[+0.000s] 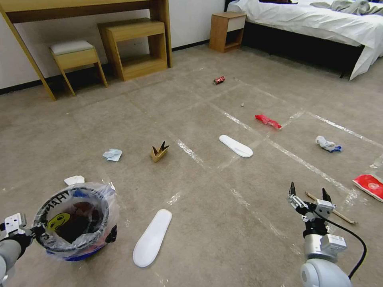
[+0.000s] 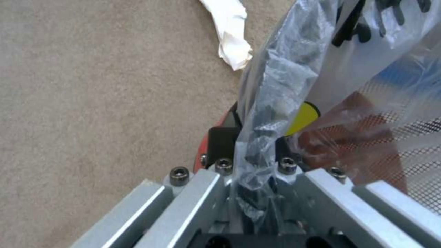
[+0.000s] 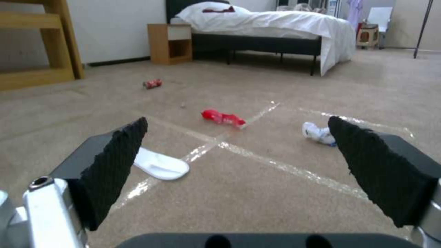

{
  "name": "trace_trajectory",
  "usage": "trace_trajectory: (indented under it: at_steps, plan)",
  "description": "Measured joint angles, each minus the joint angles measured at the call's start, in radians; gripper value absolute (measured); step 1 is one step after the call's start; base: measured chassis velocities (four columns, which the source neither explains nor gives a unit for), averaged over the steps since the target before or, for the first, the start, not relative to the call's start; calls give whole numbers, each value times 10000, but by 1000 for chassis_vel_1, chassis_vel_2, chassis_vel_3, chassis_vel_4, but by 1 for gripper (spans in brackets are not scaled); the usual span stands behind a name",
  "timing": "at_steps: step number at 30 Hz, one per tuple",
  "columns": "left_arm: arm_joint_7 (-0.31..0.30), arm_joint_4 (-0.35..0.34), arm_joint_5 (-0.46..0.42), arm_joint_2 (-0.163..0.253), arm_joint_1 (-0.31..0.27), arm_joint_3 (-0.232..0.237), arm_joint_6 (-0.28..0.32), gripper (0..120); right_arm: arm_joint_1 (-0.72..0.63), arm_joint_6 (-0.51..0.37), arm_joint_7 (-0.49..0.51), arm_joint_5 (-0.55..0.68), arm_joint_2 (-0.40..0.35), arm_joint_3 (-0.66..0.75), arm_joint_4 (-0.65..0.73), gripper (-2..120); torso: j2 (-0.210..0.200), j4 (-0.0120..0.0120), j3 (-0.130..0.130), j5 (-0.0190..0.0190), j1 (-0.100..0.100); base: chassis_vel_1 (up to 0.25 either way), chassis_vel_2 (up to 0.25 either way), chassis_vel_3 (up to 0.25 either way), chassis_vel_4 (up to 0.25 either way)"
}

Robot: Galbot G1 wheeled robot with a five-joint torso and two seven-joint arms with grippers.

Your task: Pick up the trash bin and place the garbage on the floor into it.

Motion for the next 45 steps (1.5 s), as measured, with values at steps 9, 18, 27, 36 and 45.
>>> trace_trajectory:
  at_steps: [9, 18, 27, 36, 45]
  plan:
    - [-19, -94, 14, -65, 83, -38, -32, 1, 49, -178, 46, 171, -202, -66, 65, 100, 0, 1, -1, -1, 0, 0, 0, 0, 0]
    - [86, -48, 105, -141, 112, -19, -85, 1, 77, -662, 20, 1181, -437, -523, 7, 100, 0, 0, -1, 0, 0, 0, 0, 0, 0]
    - [86, 79, 176, -126, 77, 30, -86, 1, 544, -3352, 1008, 4517, -1200, -1851, 368, 100, 0, 1, -1, 0, -1, 0, 0, 0, 0]
    - [39, 259, 361, -313, 79, 34, -93, 1, 2242, -6640, 3472, 9197, -2370, -4377, -404, 100, 0, 2, -1, 1, 0, 0, 0, 0, 0]
    - [-28, 267, 580, -589, 237, -80, -104, 1, 4093, -8812, 3944, 11702, -2189, -6272, -1893, 100, 0, 2, 0, 0, -1, 0, 0, 0, 0]
